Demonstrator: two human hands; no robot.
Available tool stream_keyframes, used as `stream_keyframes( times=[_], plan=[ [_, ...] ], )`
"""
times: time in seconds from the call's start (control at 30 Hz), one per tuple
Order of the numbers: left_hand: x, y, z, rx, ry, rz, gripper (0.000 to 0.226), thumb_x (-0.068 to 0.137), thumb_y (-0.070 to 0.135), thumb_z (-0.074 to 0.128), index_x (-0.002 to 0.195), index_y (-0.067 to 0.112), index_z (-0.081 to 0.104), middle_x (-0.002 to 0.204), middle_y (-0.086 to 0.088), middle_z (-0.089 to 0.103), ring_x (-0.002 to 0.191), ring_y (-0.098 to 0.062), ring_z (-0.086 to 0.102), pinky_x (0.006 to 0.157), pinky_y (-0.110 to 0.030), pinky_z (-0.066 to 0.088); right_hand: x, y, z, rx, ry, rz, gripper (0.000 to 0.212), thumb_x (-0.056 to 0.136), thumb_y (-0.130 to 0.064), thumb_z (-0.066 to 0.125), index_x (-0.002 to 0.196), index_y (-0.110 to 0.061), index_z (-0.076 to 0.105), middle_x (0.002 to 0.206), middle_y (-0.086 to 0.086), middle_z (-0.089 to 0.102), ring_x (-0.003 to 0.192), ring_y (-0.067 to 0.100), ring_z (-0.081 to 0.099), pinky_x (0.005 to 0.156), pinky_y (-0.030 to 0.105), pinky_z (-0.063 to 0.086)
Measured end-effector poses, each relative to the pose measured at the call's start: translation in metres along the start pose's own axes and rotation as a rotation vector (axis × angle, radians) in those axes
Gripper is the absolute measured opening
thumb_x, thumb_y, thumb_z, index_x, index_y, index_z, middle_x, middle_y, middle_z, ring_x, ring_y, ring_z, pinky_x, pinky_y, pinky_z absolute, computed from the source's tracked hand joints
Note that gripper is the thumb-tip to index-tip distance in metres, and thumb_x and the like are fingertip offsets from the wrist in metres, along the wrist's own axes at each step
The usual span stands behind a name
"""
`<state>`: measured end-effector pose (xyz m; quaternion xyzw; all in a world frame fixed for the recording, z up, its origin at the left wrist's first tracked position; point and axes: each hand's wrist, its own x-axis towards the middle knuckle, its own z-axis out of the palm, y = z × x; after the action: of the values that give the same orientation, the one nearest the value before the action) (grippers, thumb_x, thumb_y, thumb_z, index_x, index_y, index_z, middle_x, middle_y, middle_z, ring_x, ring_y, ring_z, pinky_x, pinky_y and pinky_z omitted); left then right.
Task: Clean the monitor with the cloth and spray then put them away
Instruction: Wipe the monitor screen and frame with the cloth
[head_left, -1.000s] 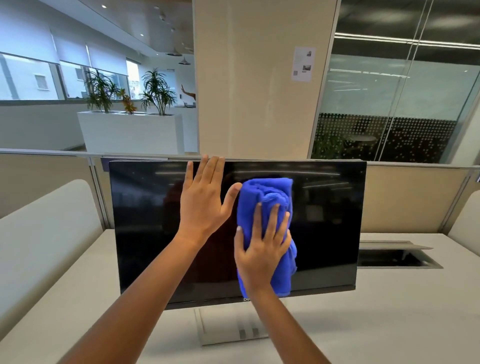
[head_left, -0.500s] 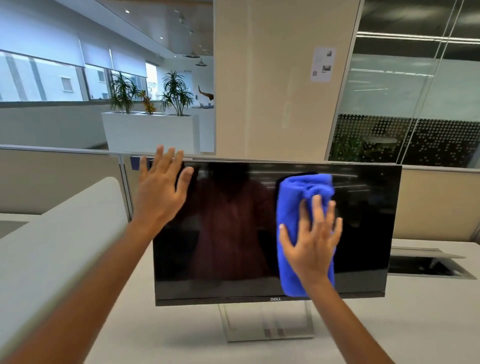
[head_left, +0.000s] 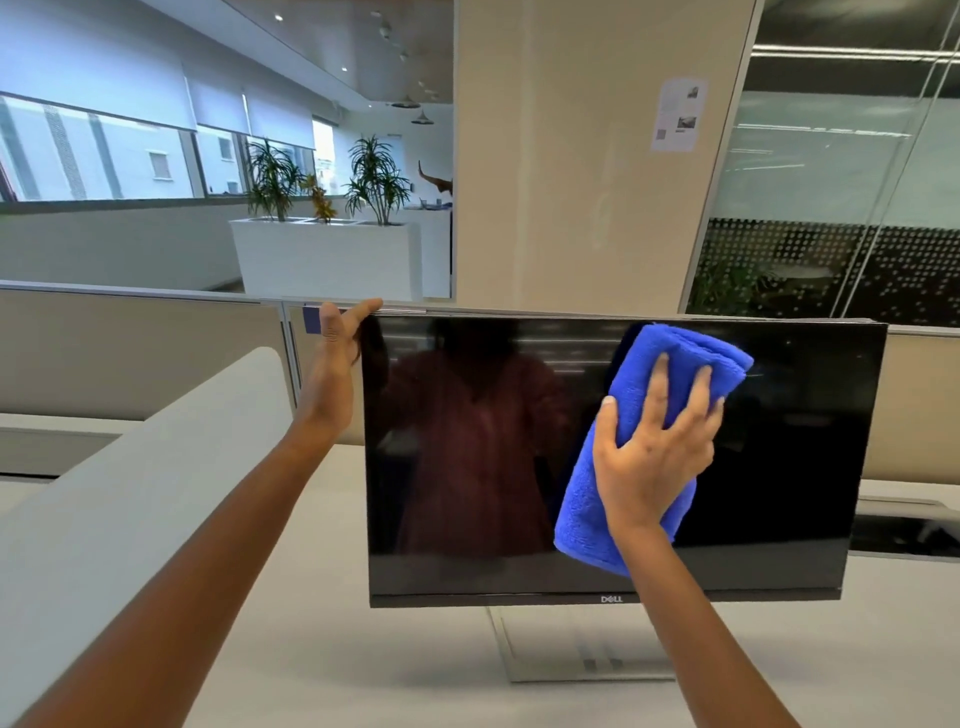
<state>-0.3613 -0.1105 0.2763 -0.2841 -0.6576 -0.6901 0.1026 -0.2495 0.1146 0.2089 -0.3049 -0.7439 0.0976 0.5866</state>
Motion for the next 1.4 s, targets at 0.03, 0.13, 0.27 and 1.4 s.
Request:
stream_keyframes(
  times=[0.03, 0.13, 0.27, 1.4],
  plan=[
    [0.000, 0.001, 0.001, -0.018, -0.002, -0.006, 0.059, 0.099, 0.031, -0.001, 0.135, 0.010, 0.040, 0.144, -0.013, 0.041, 0.137, -0.024, 0.033, 0.118, -0.042, 0.019, -0.004, -0.012, 0.002, 0.002, -0.008, -0.006, 0.055, 0.084, -0.037, 0.053, 0.134, -0.016, 0.049, 0.141, 0.023, 0.041, 0.126, 0.050, 0.038, 0.084, 0.057, 0.044],
    [0.000, 0.002, 0.001, -0.062, -0.004, -0.007, 0.057, 0.099, 0.029, 0.000, 0.133, 0.009, 0.042, 0.134, -0.005, 0.047, 0.133, -0.020, 0.038, 0.111, -0.027, 0.029, -0.020, -0.047, 0.009, -0.004, -0.021, -0.116, 0.053, 0.078, -0.035, 0.055, 0.130, -0.020, 0.054, 0.136, 0.018, 0.048, 0.119, 0.048, 0.045, 0.080, 0.054, 0.046],
    [0.001, 0.001, 0.000, -0.091, -0.015, -0.005, 0.058, 0.099, 0.028, -0.001, 0.131, 0.008, 0.043, 0.133, -0.009, 0.049, 0.132, -0.021, 0.040, 0.115, -0.033, 0.027, -0.055, -0.086, 0.020, 0.027, -0.053, -0.428, 0.056, 0.073, -0.036, 0.052, 0.128, -0.028, 0.055, 0.136, 0.005, 0.036, 0.119, 0.038, 0.038, 0.082, 0.047, 0.043],
    [0.004, -0.005, -0.008, 0.029, -0.050, 0.028, 0.057, 0.082, 0.056, 0.011, 0.113, 0.031, 0.052, 0.129, -0.011, 0.056, 0.126, -0.023, 0.048, 0.112, -0.046, 0.031, -0.083, -0.097, 0.016, 0.063, -0.179, -0.930, 0.053, 0.065, -0.023, 0.060, 0.117, -0.028, 0.064, 0.126, -0.005, 0.058, 0.103, 0.027, 0.041, 0.068, 0.036, 0.048]
  ],
)
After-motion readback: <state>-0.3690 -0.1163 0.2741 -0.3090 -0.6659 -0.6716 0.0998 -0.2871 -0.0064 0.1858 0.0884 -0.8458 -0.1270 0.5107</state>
